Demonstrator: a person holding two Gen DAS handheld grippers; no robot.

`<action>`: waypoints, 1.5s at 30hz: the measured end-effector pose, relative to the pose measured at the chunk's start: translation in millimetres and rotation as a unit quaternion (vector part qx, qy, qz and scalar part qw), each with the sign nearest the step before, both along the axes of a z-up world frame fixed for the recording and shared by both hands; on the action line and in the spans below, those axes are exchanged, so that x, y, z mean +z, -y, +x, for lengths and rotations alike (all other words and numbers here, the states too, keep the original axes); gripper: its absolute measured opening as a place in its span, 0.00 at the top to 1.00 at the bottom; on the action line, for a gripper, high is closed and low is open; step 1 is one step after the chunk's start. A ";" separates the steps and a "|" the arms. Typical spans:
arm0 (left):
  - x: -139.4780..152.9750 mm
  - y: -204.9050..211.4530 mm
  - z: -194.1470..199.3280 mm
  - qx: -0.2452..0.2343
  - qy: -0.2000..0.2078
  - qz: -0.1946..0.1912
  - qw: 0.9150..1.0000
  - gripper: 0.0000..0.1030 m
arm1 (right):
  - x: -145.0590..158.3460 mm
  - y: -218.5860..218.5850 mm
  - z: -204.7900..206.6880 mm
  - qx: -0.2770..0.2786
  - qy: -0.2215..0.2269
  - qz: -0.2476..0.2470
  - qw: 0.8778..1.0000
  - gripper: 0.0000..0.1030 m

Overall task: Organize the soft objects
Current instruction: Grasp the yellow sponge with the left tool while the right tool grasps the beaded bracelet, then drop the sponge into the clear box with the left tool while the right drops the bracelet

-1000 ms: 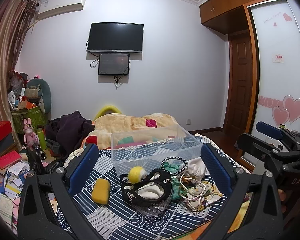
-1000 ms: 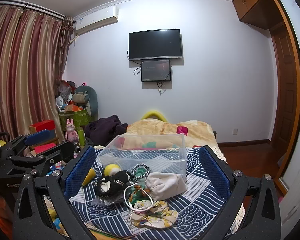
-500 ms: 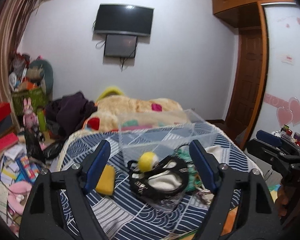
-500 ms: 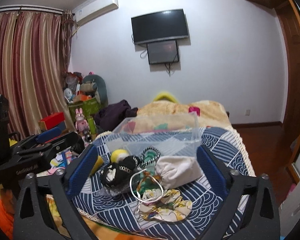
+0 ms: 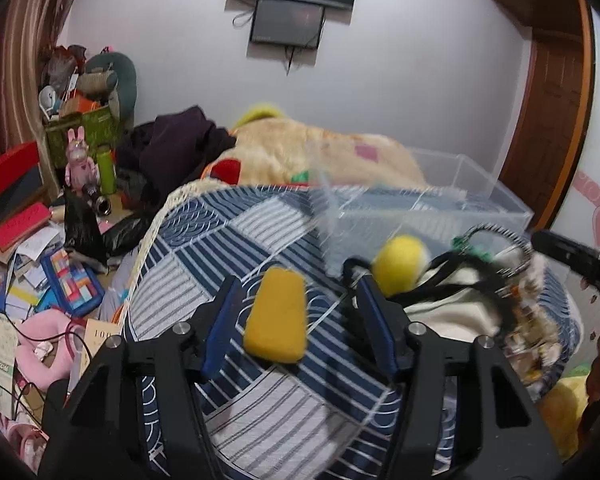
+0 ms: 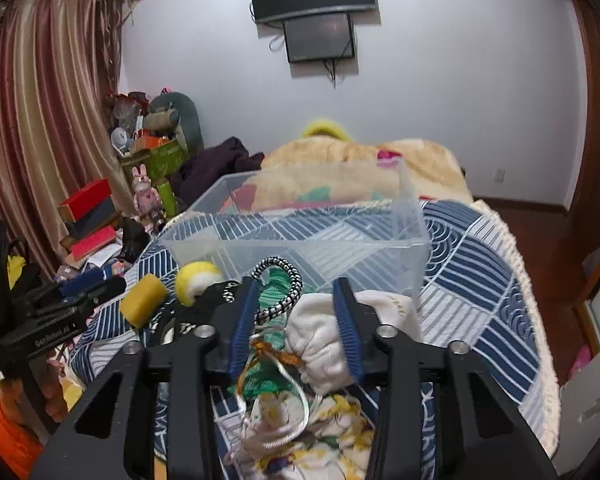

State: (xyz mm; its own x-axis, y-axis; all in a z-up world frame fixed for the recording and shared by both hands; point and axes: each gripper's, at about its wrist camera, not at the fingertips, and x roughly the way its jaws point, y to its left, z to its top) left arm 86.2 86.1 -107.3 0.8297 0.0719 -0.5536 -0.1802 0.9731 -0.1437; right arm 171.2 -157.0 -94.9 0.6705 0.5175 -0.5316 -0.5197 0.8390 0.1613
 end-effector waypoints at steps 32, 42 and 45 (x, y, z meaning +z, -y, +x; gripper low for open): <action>49.7 16.8 -6.5 -0.033 0.068 0.000 0.997 0.67 | 46.6 15.7 -8.4 -0.013 0.063 0.035 0.997 0.92; 88.0 28.4 26.6 -0.060 0.100 0.019 0.993 0.67 | 56.3 14.7 19.6 -0.031 0.071 0.024 0.997 0.92; 88.8 32.6 44.4 -0.073 0.092 0.025 0.993 0.67 | 53.4 9.2 32.1 -0.032 0.064 0.014 0.997 0.92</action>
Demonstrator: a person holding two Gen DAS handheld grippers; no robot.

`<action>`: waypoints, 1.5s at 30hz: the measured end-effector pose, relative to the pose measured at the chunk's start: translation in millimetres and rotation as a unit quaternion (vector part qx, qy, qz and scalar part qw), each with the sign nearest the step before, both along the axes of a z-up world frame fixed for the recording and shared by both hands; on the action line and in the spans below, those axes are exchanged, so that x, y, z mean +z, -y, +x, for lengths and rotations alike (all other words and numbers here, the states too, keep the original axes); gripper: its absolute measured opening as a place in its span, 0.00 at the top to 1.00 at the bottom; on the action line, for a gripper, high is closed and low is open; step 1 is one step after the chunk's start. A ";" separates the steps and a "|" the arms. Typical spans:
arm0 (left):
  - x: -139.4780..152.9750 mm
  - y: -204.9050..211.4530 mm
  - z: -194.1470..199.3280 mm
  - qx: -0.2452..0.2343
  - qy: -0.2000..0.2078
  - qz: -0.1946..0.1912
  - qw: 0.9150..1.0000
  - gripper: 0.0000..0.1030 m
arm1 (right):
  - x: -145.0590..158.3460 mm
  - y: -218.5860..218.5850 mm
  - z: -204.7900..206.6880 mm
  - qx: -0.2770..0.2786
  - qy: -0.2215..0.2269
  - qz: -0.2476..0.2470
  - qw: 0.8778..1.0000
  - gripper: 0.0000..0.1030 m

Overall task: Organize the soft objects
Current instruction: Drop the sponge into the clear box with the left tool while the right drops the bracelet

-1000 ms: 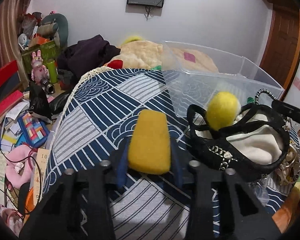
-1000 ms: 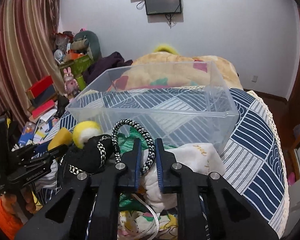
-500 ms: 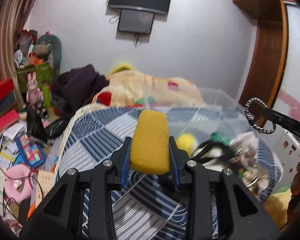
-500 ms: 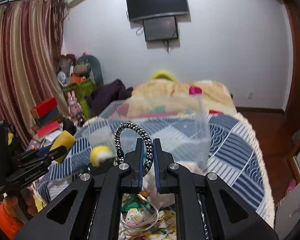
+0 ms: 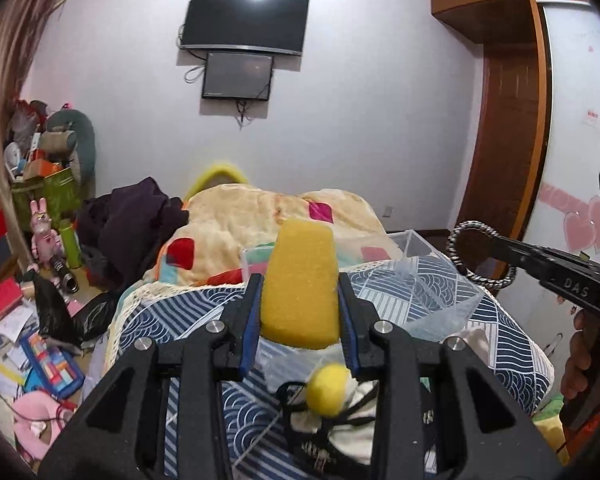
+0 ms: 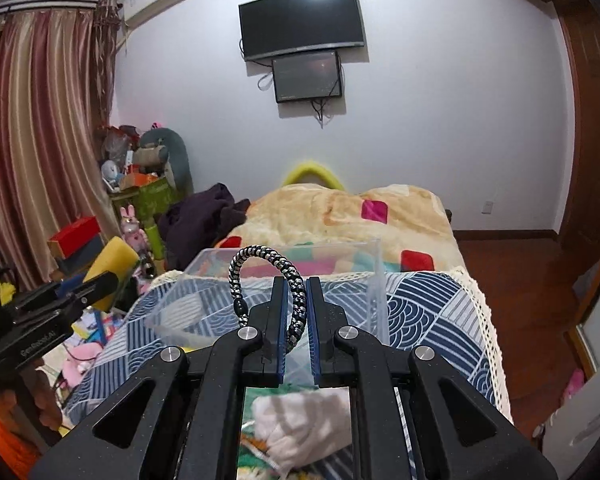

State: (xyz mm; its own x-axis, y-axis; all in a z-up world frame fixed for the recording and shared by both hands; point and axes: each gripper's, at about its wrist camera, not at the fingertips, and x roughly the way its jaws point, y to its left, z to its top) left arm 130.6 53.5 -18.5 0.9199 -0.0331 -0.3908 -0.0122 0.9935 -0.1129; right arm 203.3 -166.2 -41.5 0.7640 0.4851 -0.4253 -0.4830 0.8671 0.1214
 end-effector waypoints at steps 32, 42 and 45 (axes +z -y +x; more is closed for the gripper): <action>-42.8 2.3 86.5 -0.063 -0.133 -0.008 0.989 0.48 | -33.8 -36.9 44.4 0.058 -0.086 -0.129 0.986 0.48; -15.7 6.7 38.5 -0.041 -0.075 0.023 0.996 0.04 | 1.1 -13.1 5.6 0.044 -0.023 -0.081 0.995 0.23; -20.7 11.6 28.4 -0.045 -0.078 0.031 0.995 0.04 | -2.6 -6.2 -1.9 0.039 -0.022 -0.074 0.996 0.19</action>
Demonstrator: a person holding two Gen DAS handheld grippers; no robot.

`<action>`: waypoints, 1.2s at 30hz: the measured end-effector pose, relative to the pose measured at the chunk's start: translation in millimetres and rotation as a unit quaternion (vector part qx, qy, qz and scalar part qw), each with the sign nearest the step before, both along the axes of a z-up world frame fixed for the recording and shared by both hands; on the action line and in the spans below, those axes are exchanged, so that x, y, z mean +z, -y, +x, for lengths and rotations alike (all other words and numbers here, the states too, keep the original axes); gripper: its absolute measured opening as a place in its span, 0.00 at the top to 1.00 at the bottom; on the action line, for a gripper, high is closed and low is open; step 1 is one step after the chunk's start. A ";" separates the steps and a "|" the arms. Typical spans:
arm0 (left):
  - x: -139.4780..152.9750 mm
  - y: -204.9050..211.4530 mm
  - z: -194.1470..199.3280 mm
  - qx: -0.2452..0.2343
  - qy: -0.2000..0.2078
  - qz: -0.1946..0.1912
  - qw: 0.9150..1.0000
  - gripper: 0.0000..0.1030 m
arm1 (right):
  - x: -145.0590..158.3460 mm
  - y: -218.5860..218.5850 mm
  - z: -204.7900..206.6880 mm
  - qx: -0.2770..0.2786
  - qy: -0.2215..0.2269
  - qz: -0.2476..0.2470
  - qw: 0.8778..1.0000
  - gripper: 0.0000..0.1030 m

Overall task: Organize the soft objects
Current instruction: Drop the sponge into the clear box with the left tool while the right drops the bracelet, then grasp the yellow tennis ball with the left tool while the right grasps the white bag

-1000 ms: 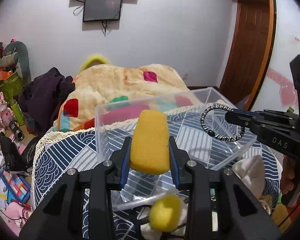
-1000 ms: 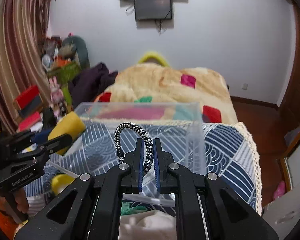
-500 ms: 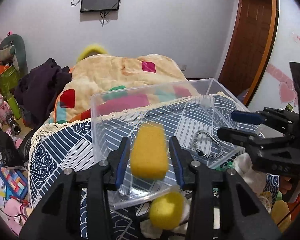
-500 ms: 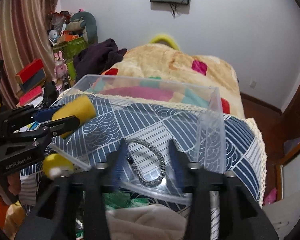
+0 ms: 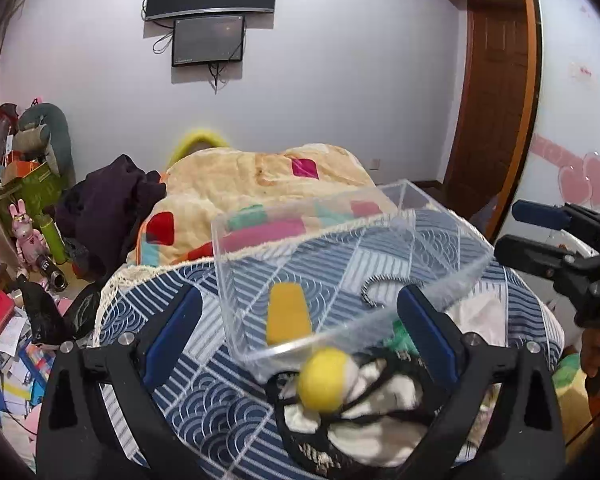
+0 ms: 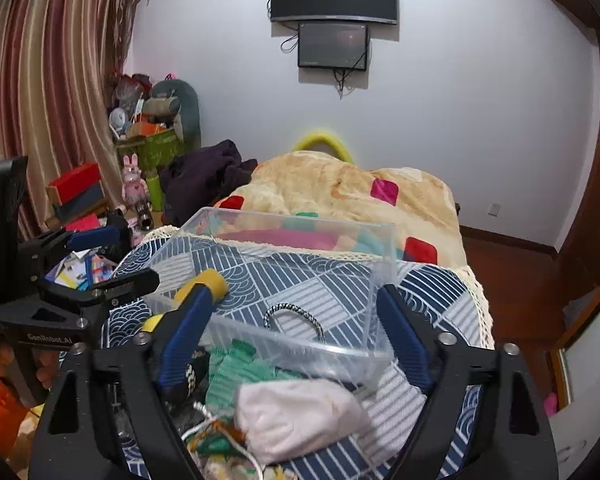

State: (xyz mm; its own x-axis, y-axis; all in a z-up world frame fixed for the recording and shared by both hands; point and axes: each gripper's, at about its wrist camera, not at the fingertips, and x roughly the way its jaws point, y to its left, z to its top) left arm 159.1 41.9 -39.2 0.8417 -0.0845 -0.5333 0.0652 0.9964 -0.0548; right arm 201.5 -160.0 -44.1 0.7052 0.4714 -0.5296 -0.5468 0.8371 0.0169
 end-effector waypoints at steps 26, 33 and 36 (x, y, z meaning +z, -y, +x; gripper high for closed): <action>-72.2 10.4 -3.0 -0.024 -0.070 -0.067 0.995 0.62 | -89.7 23.4 -2.2 -0.014 -0.139 0.042 0.989 0.54; -65.3 8.1 -13.3 -0.024 -0.055 -0.071 0.996 0.63 | -81.3 23.8 -15.0 -0.008 -0.122 0.046 0.991 0.86; -56.8 8.4 -21.9 -0.025 -0.041 -0.068 0.996 0.63 | -74.0 28.0 -23.7 -0.012 -0.102 0.055 0.993 0.88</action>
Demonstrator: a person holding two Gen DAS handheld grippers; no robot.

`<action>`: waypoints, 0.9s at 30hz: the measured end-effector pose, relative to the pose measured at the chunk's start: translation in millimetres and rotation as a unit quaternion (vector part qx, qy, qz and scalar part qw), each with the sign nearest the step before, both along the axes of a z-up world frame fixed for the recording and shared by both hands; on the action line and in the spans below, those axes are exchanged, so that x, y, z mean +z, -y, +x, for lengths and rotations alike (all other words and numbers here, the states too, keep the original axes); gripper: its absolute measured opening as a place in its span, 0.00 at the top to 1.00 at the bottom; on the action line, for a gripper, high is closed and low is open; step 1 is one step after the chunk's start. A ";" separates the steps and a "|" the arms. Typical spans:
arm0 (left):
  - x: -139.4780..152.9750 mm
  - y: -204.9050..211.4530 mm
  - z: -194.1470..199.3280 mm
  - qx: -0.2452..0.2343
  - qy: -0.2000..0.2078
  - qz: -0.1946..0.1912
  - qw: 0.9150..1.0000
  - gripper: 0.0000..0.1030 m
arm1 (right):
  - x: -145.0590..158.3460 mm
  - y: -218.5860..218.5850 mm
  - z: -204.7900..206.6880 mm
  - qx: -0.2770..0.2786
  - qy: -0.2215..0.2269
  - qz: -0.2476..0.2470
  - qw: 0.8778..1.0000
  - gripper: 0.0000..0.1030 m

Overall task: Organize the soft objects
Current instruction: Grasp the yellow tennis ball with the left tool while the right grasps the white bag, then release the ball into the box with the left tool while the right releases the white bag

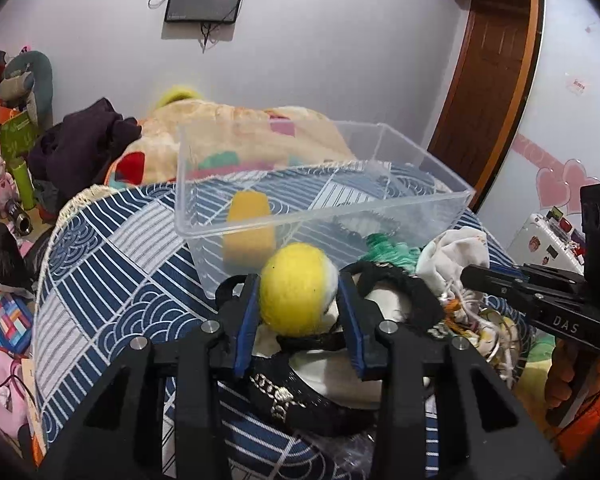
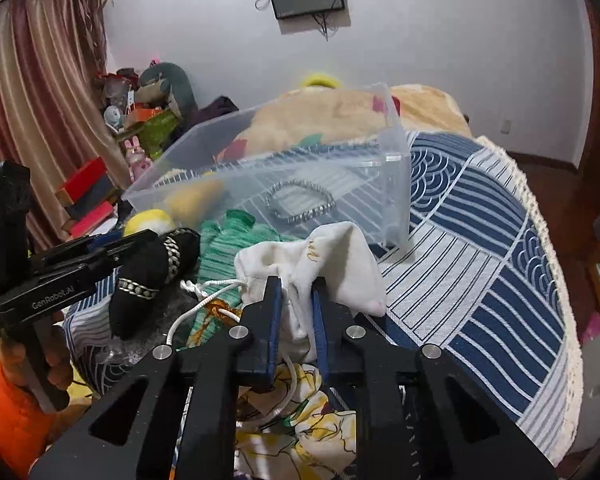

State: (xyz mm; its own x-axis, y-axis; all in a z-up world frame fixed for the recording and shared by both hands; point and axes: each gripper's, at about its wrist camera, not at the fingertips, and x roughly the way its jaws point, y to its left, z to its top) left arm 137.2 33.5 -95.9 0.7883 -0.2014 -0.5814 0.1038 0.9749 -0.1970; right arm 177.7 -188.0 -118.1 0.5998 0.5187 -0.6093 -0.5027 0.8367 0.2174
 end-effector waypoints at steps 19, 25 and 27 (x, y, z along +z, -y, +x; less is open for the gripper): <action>70.6 3.0 -35.8 0.007 0.100 0.014 0.995 0.63 | 74.9 16.3 -21.1 -0.037 0.120 0.058 0.990 0.92; 83.7 4.9 -18.4 0.011 0.119 0.028 0.993 0.63 | 92.8 3.4 -7.1 -0.037 0.145 0.075 0.986 0.92; 85.3 5.7 -9.4 0.008 0.118 0.030 0.993 0.63 | 97.2 -1.7 -1.9 -0.036 0.152 0.077 0.985 0.92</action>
